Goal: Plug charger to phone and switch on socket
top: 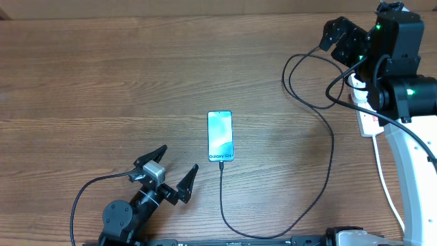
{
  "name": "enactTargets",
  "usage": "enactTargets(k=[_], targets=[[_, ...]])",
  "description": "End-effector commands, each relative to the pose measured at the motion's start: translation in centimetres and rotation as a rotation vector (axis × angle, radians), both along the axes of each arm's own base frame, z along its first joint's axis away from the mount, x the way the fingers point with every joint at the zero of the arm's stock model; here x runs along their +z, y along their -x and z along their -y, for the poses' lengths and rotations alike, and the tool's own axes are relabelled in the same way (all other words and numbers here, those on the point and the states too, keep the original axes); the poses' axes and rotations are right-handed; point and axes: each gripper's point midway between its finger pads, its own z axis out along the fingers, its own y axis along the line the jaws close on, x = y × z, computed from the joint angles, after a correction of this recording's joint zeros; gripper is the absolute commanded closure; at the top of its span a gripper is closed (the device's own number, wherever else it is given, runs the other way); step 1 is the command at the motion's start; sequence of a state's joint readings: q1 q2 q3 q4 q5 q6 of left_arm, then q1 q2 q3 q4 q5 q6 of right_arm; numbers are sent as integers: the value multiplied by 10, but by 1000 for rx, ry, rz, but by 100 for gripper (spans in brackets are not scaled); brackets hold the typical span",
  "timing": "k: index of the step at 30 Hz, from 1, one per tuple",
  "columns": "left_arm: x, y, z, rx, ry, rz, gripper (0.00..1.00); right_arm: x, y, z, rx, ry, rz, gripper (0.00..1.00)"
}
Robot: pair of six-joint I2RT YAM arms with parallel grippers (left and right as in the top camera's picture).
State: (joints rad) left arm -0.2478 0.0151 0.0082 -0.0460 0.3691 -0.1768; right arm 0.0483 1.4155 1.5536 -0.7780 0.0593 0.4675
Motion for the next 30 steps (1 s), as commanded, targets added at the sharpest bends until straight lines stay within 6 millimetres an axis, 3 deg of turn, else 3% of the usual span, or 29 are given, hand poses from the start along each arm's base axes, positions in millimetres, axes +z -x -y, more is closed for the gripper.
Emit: enactTargets(k=[1, 10, 21, 25, 30], targets=[[0, -1, -3, 16, -18, 19, 0, 7, 1, 0, -6, 2, 20, 0], [0, -1, -3, 16, -18, 19, 0, 0, 2, 0, -6, 3, 4, 0], [0, -1, -3, 16, -18, 19, 0, -107, 29, 2, -6, 18, -257, 0], [0, -1, -3, 16, -18, 19, 0, -122, 42, 3, -6, 22, -324, 0], [0, -1, -3, 16, -18, 19, 0, -119, 49, 3, -5, 22, -327, 0]])
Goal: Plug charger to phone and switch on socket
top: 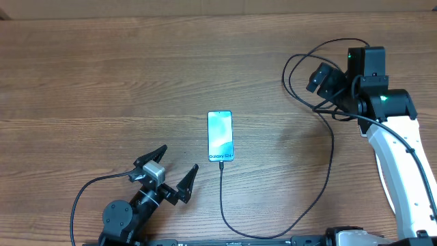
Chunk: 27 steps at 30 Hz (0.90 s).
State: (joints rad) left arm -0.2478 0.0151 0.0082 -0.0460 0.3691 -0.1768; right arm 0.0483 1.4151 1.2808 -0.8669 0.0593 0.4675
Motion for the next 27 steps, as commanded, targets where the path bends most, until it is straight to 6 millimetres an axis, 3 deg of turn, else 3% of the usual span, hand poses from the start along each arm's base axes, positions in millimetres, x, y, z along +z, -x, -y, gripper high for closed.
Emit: enactTargets(k=[1, 13, 20, 27], targets=[[0, -1, -3, 16, -18, 19, 0, 14, 4, 1, -4, 4, 41, 0], [0, -1, -3, 16, -18, 19, 0, 49, 20, -28, 78, -4, 141, 0], [0, -1, -3, 16, -18, 19, 0, 54, 28, -24, 74, 44, 155, 0], [0, -1, -3, 16, -18, 19, 0, 69, 15, -41, 249, 159, 335, 0]])
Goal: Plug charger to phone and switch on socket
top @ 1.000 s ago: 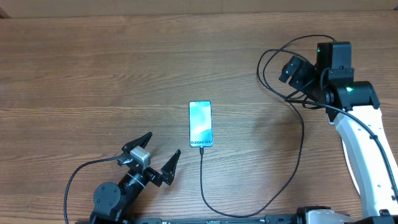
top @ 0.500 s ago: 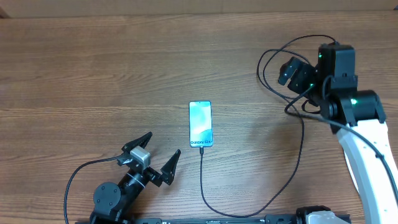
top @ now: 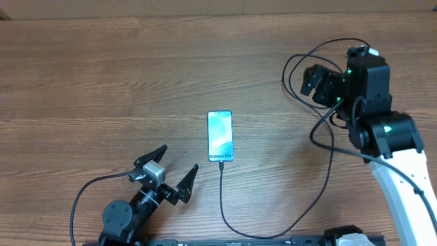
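Observation:
The phone (top: 220, 136) lies flat near the table's middle with its screen lit. A black charger cable (top: 332, 157) is plugged into its near end. From there the cable runs toward me, across to the right, then up into loops at the far right. My right gripper (top: 319, 80) hangs over those loops, and its jaw gap is unclear from above. The left gripper (top: 172, 167) rests wide open and empty, near and to the left of the phone. No socket shows; the right arm covers the spot at the right edge.
The right arm's white link (top: 403, 184) runs down the right side of the wooden table (top: 102, 75). A thin black cable (top: 78, 198) curls beside the left arm's base.
My right gripper has shifted slightly left over the cable loops, and its wrist body now sits nearer and larger in view. The phone, cable and left arm are unchanged.
At first my right gripper was at the far right corner, with a white power strip showing beneath the arm at the right edge. It then moved left above the cable loops, with the arm covering the strip, and has stayed there. The phone stayed plugged and lit throughout.

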{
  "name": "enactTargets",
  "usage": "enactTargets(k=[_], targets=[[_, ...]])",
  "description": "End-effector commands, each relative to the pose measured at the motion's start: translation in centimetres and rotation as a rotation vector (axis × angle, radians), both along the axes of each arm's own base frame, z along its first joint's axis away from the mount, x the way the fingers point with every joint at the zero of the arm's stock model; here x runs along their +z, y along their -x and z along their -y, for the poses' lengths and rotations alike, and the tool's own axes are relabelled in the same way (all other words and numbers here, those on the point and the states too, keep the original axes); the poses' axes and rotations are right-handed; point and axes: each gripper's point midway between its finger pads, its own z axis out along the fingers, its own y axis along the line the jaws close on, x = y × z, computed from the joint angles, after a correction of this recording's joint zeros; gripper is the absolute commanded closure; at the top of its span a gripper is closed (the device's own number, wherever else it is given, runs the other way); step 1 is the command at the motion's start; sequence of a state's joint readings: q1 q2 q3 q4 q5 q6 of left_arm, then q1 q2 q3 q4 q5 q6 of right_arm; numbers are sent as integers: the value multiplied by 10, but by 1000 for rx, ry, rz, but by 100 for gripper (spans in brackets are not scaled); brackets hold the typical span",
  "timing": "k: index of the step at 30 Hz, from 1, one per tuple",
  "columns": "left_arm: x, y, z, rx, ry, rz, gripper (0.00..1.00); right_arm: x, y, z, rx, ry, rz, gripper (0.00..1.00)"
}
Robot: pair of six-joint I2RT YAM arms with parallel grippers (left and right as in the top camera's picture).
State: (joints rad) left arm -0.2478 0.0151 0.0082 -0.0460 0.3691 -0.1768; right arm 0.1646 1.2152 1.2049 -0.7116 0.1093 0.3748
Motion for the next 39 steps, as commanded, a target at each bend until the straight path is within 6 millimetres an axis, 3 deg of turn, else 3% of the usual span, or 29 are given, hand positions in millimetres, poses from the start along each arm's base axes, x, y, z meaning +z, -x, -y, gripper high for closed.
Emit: enactTargets(k=[1, 11, 23, 31, 39], targets=[[0, -1, -3, 16, -18, 19, 0, 3, 5, -10, 112, 115, 83, 0], [0, -1, -3, 16, -18, 19, 0, 12, 8, -28, 188, 148, 401, 0], [0, -1, -3, 16, -18, 19, 0, -33, 51, -19, 185, 137, 466, 0], [0, -1, -3, 16, -18, 19, 0, -47, 75, -13, 170, 111, 621, 0], [0, -1, -3, 16, -18, 19, 0, -77, 96, -9, 171, 105, 645, 0]])
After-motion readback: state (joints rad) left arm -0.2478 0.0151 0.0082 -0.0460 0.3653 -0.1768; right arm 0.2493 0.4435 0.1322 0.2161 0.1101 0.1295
